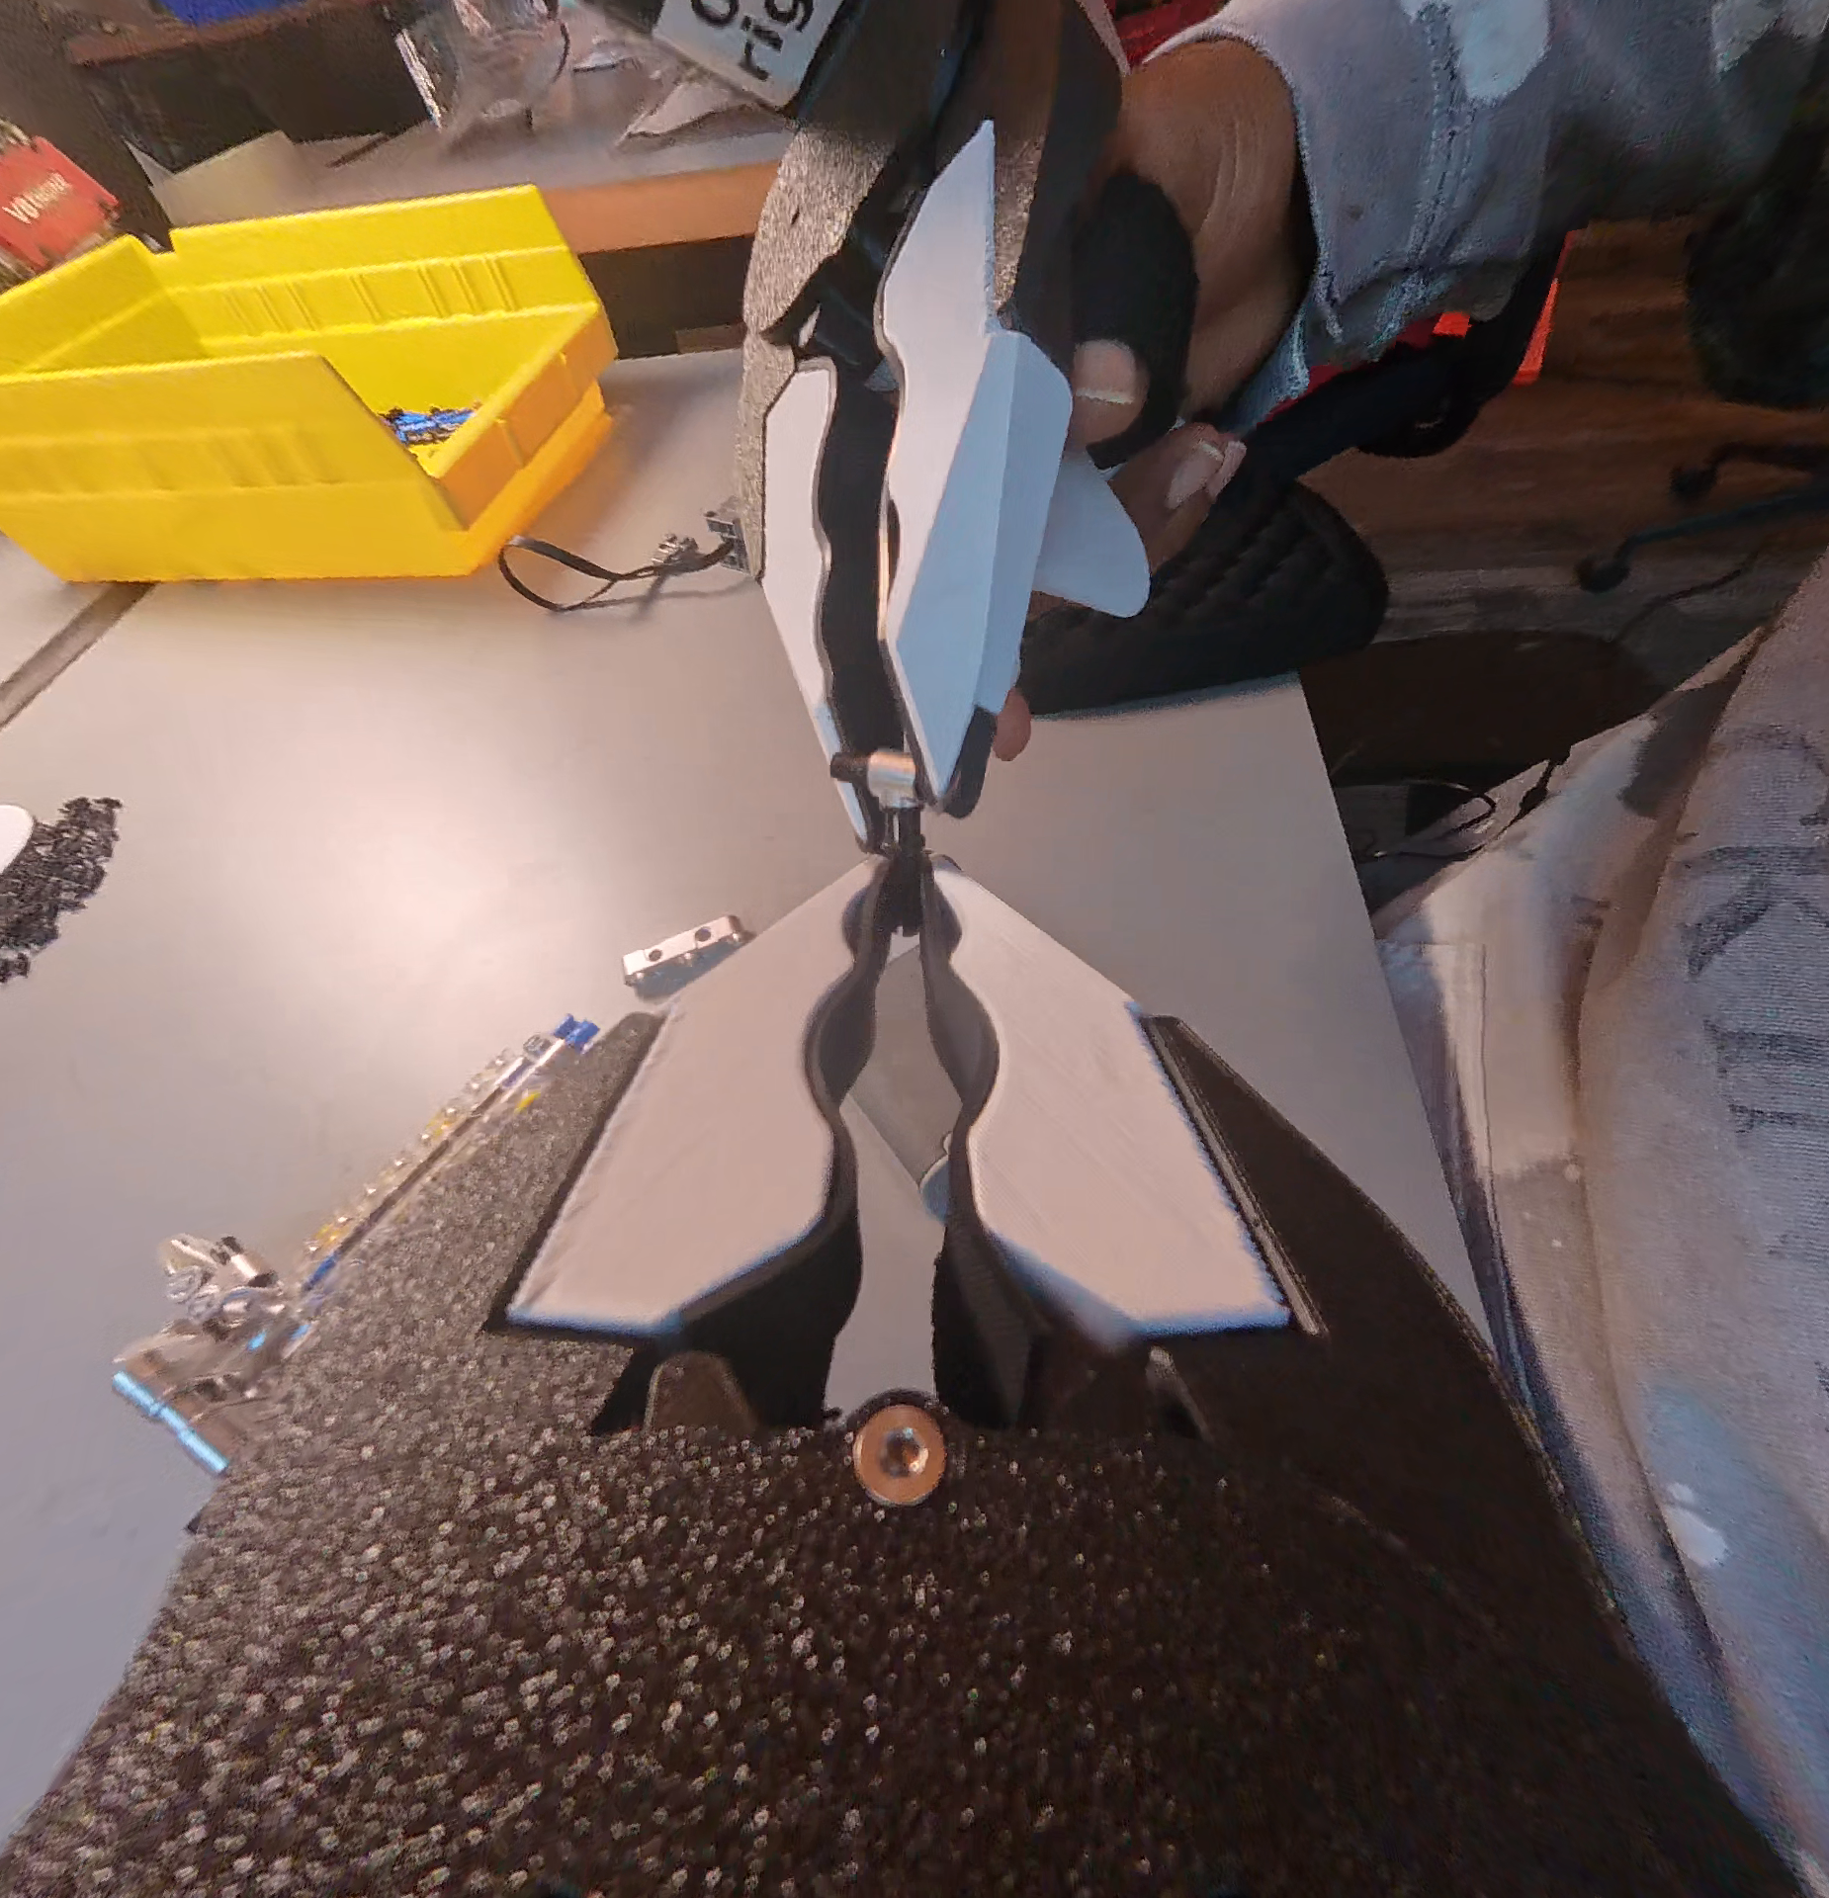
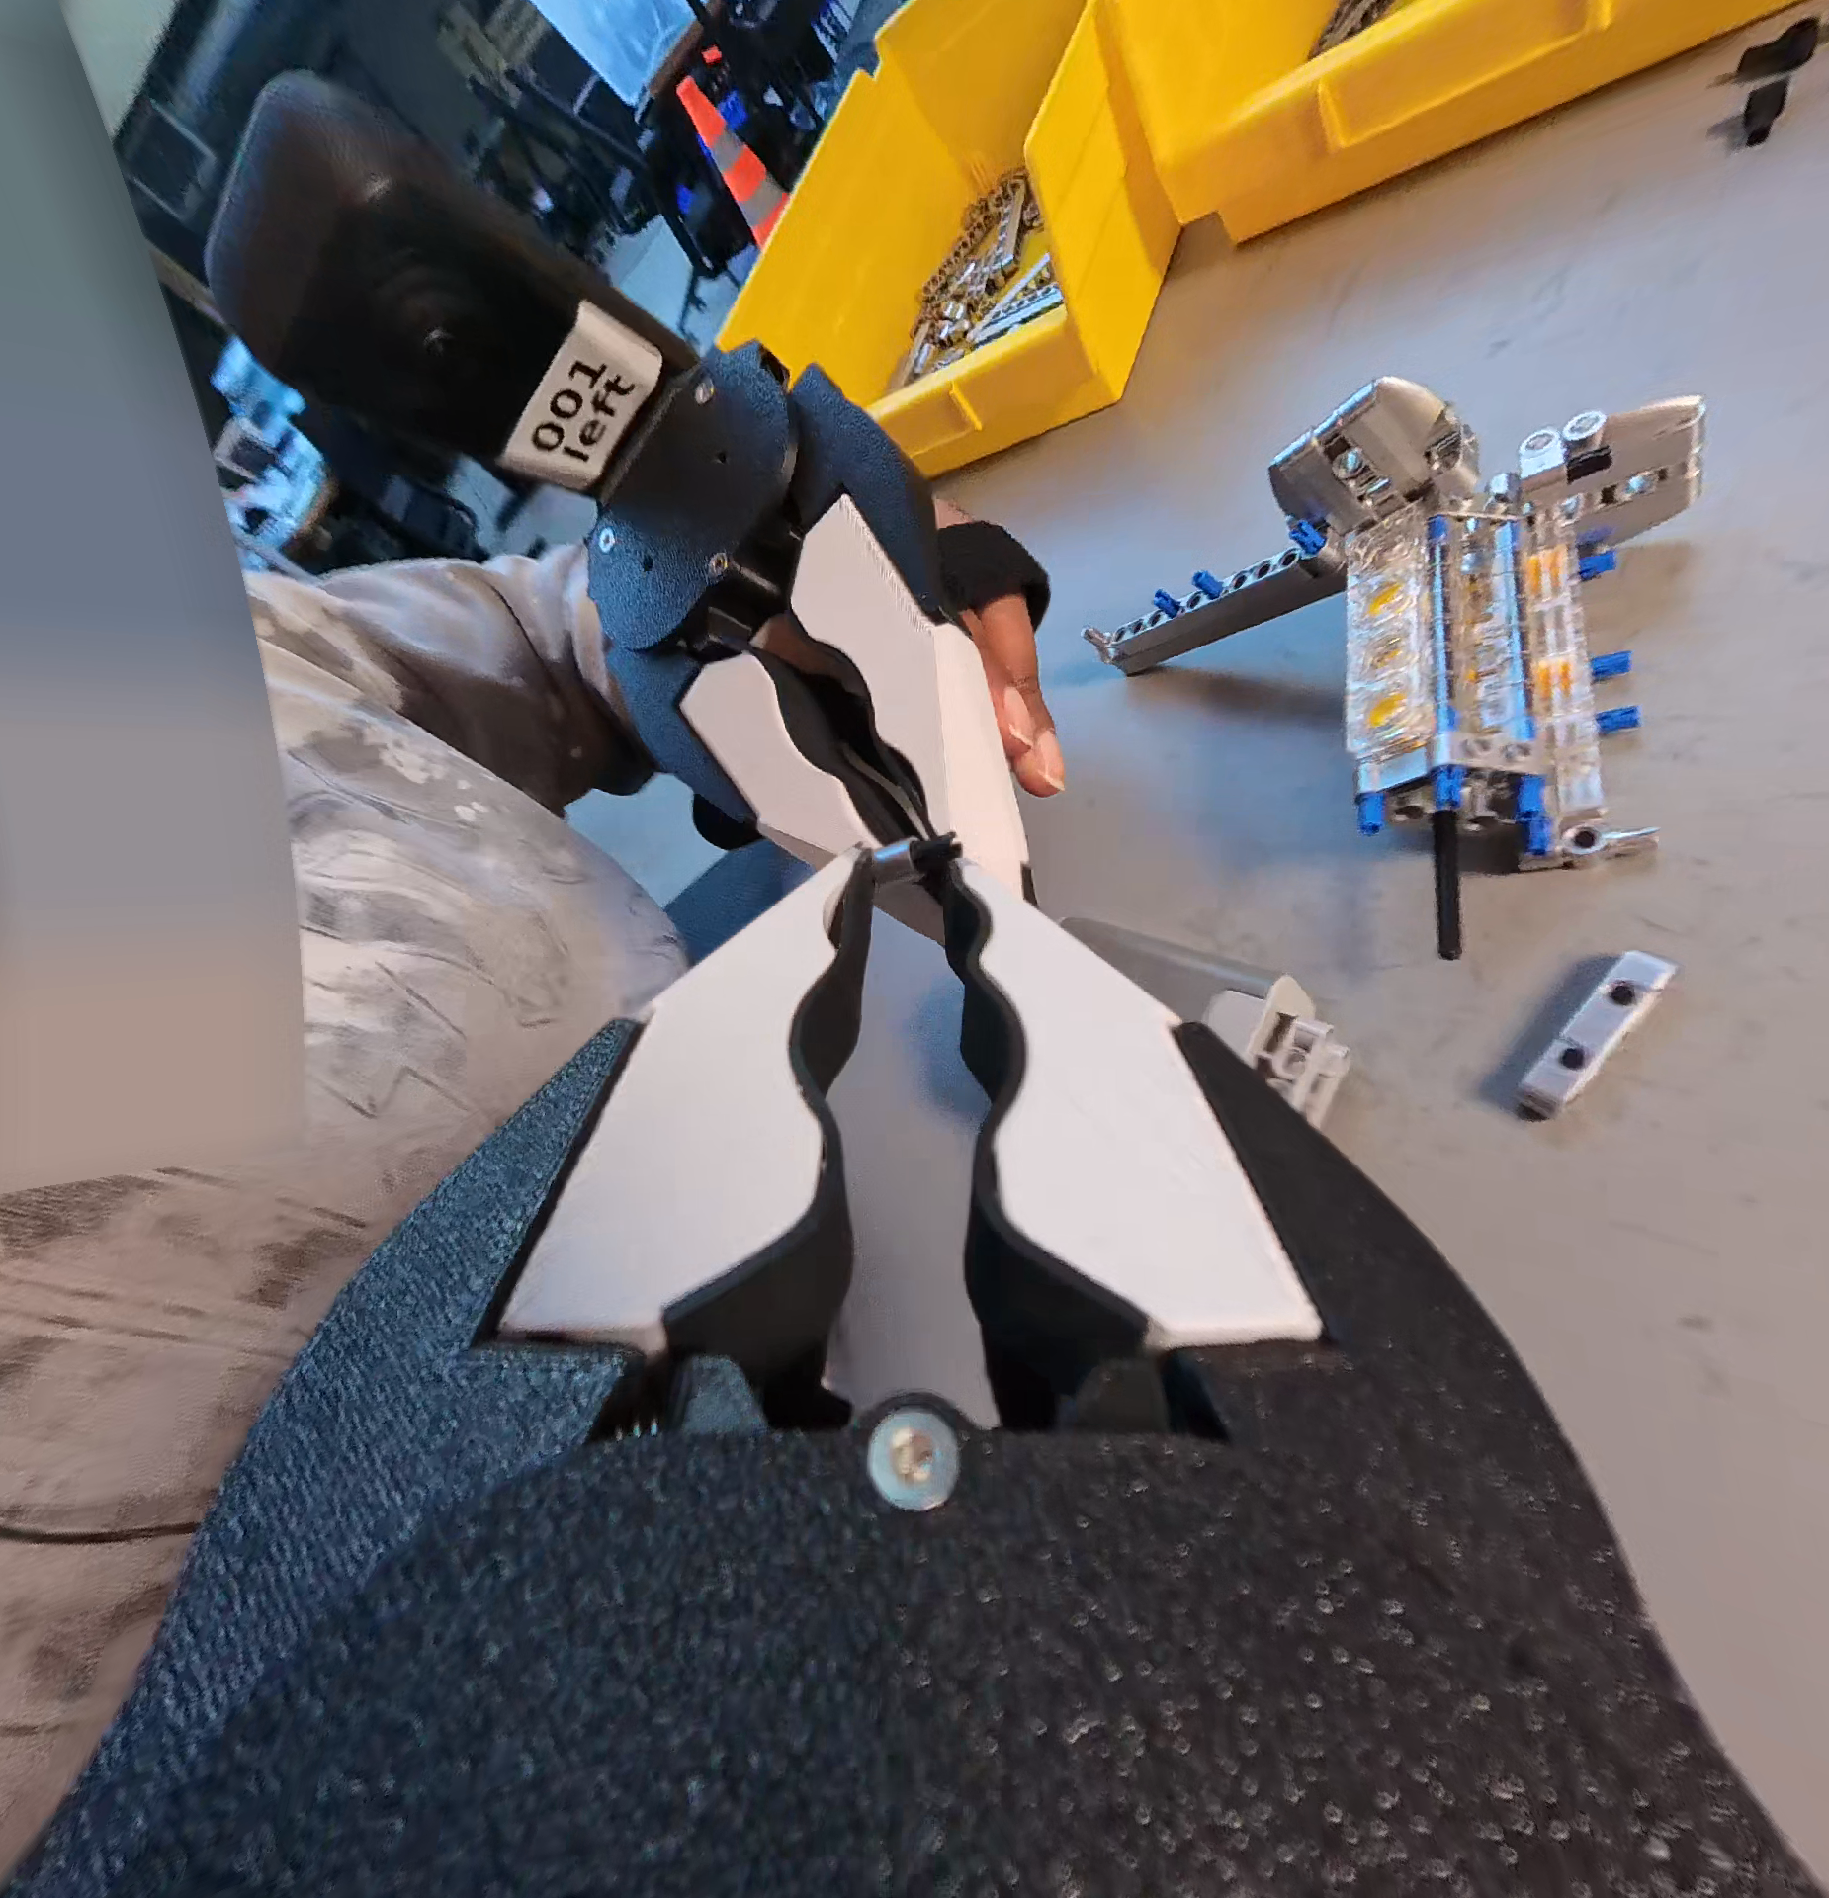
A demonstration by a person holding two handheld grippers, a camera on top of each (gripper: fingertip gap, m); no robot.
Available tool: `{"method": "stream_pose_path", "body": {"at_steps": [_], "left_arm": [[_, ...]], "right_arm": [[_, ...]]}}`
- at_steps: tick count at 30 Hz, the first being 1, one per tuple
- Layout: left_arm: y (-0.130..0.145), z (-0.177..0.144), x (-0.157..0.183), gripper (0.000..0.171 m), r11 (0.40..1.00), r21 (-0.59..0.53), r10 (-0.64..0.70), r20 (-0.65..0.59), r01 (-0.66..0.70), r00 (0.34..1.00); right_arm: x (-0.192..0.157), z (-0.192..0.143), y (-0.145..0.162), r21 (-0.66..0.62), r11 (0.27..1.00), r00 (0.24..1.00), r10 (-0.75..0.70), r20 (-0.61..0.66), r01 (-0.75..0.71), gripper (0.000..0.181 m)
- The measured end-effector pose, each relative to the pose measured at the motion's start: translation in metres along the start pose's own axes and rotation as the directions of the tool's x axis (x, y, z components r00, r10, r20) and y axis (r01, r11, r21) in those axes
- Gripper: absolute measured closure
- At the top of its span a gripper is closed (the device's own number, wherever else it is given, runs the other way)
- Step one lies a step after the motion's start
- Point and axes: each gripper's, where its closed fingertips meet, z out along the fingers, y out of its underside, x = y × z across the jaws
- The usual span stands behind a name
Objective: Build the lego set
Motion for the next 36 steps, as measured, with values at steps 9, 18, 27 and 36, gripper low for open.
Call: {"method": "stream_pose_path", "body": {"at_steps": [9,18,27,36], "left_arm": [[0.005,0.011,0.007,0.171,0.998,-0.017,-0.055,-0.081,0.054,0.995],[0.009,0.013,0.009,0.171,0.997,-0.031,-0.08,-0.106,0.077,0.991],[0.008,0.01,0.007,0.171,0.996,-0.026,-0.092,-0.104,0.09,0.99],[0.038,0.006,-0.004,0.129,0.968,-0.159,-0.206,-0.066,0.194,0.976]], "right_arm": [[0.012,-0.006,0.006,-0.075,0.941,0.921,-0.337,-0.194,0.329,0.159],[0.012,-0.001,0.007,-0.106,0.906,0.874,-0.424,-0.239,0.41,0.165],[0.012,0.001,0.004,-0.107,0.906,0.87,-0.424,-0.252,0.41,0.166],[0.072,-0.016,0.023,-0.126,0.984,0.908,-0.168,-0.383,0.129,0.166]]}}
